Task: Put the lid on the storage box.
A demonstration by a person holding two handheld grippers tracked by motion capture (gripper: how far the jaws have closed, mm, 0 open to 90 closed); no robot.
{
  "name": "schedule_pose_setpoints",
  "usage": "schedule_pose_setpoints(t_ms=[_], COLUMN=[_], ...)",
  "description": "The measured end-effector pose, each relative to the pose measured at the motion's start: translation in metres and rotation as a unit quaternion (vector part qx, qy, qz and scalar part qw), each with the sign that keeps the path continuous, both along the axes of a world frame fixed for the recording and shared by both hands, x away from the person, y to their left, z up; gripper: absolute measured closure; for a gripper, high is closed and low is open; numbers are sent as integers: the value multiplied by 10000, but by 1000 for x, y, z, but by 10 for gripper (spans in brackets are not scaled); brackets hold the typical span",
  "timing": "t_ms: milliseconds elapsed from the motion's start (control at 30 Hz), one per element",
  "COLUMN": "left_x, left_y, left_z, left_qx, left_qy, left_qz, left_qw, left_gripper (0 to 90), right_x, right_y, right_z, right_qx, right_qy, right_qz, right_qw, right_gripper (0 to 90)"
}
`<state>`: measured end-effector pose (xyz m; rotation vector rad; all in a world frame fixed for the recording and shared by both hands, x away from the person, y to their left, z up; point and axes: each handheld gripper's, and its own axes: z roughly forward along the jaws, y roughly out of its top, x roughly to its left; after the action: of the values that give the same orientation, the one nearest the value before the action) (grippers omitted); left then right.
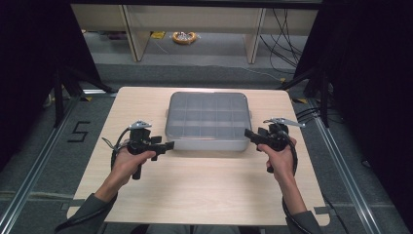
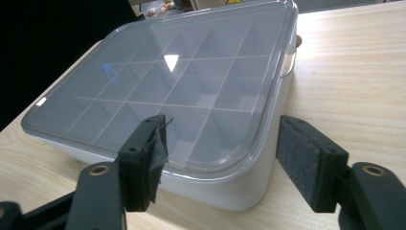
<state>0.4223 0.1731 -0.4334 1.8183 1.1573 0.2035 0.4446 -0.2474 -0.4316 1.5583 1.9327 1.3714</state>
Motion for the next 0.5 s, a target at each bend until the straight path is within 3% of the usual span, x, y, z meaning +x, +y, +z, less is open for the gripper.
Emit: schedule_pose_setpoints(t_ms=[200,233,267,367,400,433,467,500], left_x=[-4,-5,-7,-9,-10,-11,-12,-13], left_y=[-3,-2,-4,-5,-4,-6,-6,-6], left_z=[-1,-1,-1,-2,-2,-3,-4,-5], left_qx=[25,109,18,48,82,21,21,-11], left_qy=[-68,-87,-74,-106,-119,-108,-114,-106], left_qz=[-61,-116,-77,-109,-158,-127,-143,-164], left_qw=[10000,9998,9999,9999,9998,9999,9998,9998], left_gripper=[316,312,310,295,292,286,278,268], right_x=[-7,-8,-8,-11,-15,-13,-17,-16], right_y=[3,3,4,4,8,5,9,6], right_z=[1,1,1,1,2,0,1,-1], right_qx=[37,44,37,40,182,33,214,25], right_qy=[26,41,17,23,168,-25,170,14], right_qz=[105,130,136,176,105,220,147,232], right_qw=[9999,9999,9999,9998,9996,9997,9995,9997], right_gripper=[319,319,319,313,311,308,304,301])
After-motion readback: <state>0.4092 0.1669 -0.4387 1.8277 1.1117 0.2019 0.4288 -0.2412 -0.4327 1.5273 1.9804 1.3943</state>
